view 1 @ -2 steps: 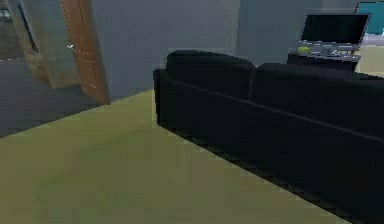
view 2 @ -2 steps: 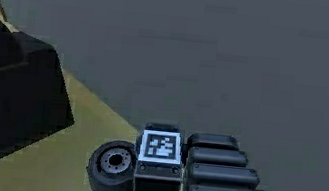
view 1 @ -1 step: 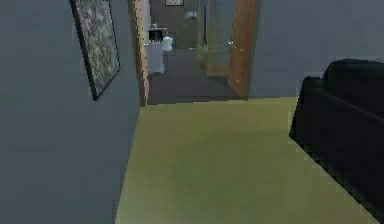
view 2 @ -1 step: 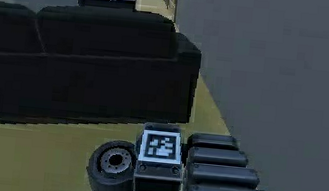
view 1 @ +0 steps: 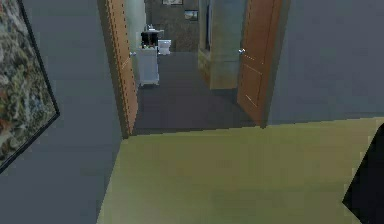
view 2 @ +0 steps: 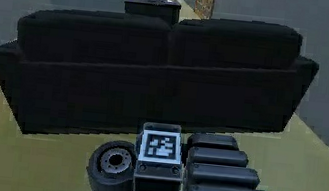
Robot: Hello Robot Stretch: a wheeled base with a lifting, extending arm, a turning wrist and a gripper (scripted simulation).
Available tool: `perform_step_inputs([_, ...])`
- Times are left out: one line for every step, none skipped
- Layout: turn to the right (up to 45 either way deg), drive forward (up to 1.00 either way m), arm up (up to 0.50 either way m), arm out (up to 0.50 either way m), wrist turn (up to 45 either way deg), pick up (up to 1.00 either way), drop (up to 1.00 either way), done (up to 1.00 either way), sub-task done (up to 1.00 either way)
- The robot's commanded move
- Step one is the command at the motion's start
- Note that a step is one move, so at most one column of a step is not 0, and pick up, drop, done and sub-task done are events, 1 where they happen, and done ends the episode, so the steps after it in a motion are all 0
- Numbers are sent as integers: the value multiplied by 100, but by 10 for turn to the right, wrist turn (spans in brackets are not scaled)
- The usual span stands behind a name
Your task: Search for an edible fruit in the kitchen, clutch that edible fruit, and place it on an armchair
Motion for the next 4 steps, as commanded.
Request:
perform_step_inputs([-30, 0, 0, 0, 0, 0, 0, 0, 0])
perform_step_inputs([0, 100, 0, 0, 0, 0, 0, 0, 0])
perform_step_inputs([0, 100, 0, 0, 0, 0, 0, 0, 0])
perform_step_inputs([0, 100, 0, 0, 0, 0, 0, 0, 0])
